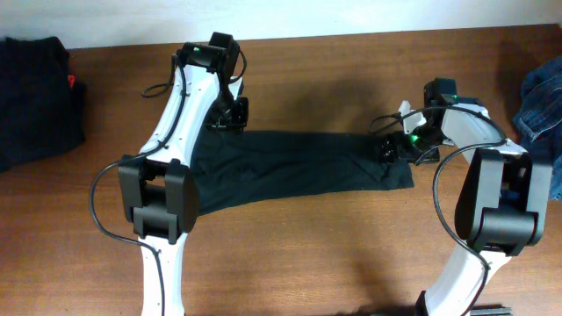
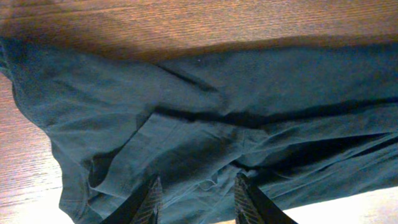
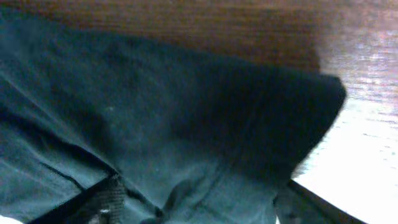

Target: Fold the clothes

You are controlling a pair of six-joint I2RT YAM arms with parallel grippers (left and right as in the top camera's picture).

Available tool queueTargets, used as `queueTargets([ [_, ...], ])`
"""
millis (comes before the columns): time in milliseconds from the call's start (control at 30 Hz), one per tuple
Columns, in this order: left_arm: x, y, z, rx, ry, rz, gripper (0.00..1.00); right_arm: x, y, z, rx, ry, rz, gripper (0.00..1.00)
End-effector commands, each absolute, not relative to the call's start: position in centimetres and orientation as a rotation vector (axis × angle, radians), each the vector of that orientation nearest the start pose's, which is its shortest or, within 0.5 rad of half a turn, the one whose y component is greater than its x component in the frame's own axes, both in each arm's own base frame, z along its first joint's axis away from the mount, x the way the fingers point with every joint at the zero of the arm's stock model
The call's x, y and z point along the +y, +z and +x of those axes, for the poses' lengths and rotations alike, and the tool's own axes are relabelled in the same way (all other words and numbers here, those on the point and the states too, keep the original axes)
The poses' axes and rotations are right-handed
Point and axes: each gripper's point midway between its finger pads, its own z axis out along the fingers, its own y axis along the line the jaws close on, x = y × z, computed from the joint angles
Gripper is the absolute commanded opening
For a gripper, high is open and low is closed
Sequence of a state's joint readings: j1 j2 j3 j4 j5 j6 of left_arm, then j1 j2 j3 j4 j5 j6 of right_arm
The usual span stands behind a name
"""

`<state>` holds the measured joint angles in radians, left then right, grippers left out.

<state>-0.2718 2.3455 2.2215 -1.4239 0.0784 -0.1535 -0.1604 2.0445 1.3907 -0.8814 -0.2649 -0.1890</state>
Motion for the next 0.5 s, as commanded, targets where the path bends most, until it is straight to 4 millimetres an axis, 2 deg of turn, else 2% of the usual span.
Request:
queueTargets([
  [0,-13.45,8.68,44.03,3.126,-0.134,0.198,0.38,-0.53,-0.17,37.16,3.061,0.452,-0.090,0.73],
  [167,-13.31,8.68,44.07,3.126,-0.134,0.193,0.37,-0.53,-0.17,37.14,3.062,0.452,-0.090,0.63],
  [233,-13.22,8.68,44.11,3.126,-0.134,0.190,0.38,-0.53,-0.17,37.14,3.062,0.452,-0.090,0.51],
  [333,-12.79,8.76,44.24,3.124,-0.135,0.173,0.37,-0.59,-0.17,37.20,3.060,0.450,-0.089,0.15],
  [367,-12.67,8.76,44.26,3.125,-0.135,0.169,0.37,-0.64,-0.17,37.24,3.058,0.449,-0.087,0.08],
  [400,-12.60,8.76,44.23,3.127,-0.135,0.168,0.37,-0.66,-0.17,37.30,3.056,0.450,-0.086,0.04],
  [467,-12.59,8.75,44.18,3.128,-0.134,0.185,0.37,-0.55,-0.05,37.56,3.044,0.458,-0.088,0.04],
])
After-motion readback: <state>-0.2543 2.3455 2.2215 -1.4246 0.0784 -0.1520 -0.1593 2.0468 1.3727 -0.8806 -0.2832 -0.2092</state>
